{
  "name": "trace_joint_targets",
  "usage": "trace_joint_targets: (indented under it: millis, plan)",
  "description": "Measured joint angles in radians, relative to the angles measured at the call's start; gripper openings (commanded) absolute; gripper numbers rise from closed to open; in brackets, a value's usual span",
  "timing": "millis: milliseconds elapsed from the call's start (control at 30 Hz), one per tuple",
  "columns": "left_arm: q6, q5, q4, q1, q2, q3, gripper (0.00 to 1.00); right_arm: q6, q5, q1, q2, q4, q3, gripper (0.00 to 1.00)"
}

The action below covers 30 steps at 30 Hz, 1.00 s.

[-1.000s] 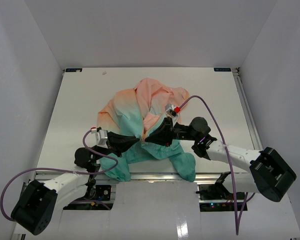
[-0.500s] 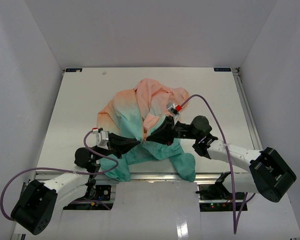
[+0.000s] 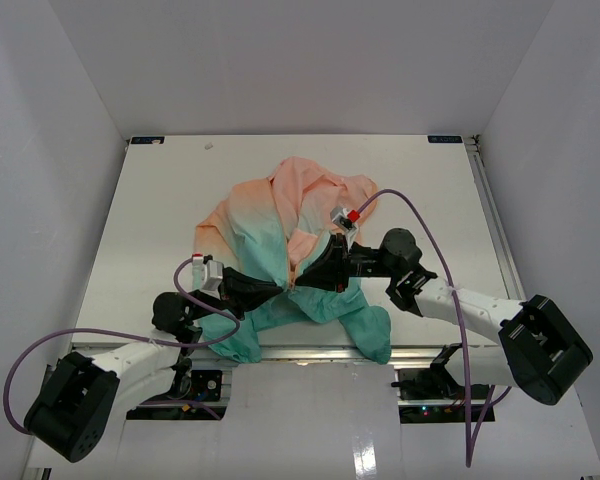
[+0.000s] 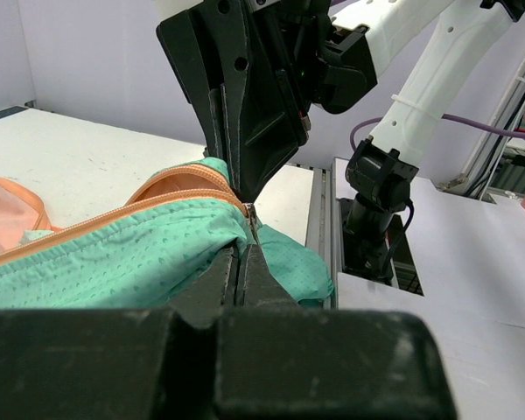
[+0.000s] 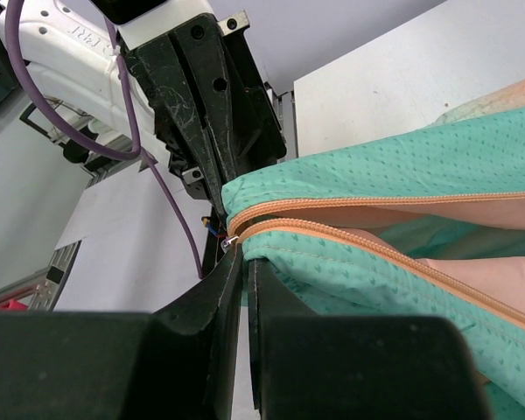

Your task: Zip up the jacket

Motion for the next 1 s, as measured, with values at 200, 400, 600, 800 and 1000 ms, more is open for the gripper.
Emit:
trace_joint_targets:
  millis: [200,400,600,800,1000]
  plan:
    - [0.002,0.011,0.001,0.000,0.001,0.000,0.00,-0.015,-0.008,-0.002,-0.012,-0.047,0.015,0.08]
    - [0.010,0.014,0.001,0.000,0.007,0.000,0.00,-0.023,-0.016,-0.009,-0.015,-0.096,0.034,0.08]
    - [0.000,-0.007,0.001,-0.001,0.007,0.000,0.15,-0.042,-0.032,-0.010,-0.024,-0.099,0.032,0.08]
    - [-0.037,-0.010,0.006,-0.005,0.030,0.000,0.00,-0.052,-0.037,-0.010,-0.031,-0.098,0.024,0.08]
    - [-0.060,0.029,0.020,-0.005,0.068,0.008,0.00,-0.070,-0.032,-0.011,-0.031,-0.119,0.024,0.08]
